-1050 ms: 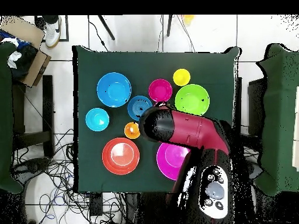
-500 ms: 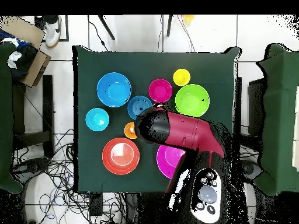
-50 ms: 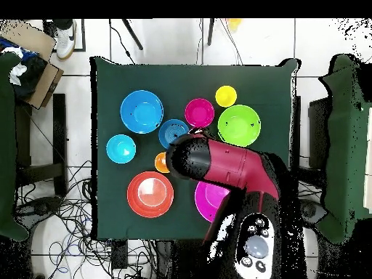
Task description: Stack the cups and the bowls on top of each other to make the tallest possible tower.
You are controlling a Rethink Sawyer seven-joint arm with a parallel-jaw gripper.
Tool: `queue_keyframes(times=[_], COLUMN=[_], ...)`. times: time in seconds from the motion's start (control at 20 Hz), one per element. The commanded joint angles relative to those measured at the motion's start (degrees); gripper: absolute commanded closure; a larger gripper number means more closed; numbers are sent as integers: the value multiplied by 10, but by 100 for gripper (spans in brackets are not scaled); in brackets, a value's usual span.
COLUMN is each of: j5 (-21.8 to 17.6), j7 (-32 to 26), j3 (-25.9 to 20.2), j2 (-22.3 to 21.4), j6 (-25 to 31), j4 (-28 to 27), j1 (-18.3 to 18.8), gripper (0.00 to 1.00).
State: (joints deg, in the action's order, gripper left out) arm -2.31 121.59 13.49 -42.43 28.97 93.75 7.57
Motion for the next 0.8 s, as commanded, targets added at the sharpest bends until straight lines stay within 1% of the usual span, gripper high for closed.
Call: queue_keyframes(times=[0.05,0.2,0.3,0.35,0.45,0.55,0.8], j5=[-86,-112,-128,-133,-140,-144,-154], j7=[-223,-310,-352,-364,-377,-377,-381], j3=[-129,-185,-220,-233,-253,-262,-269], j2=[20,1,-9,-11,-14,-14,-4], j6=[136,168,179,184,194,203,214], j4=[-54,-66,-70,-71,-72,-79,-98], j1=[53,77,93,98,107,111,119], gripper=[0,0,0,0,0,0,0])
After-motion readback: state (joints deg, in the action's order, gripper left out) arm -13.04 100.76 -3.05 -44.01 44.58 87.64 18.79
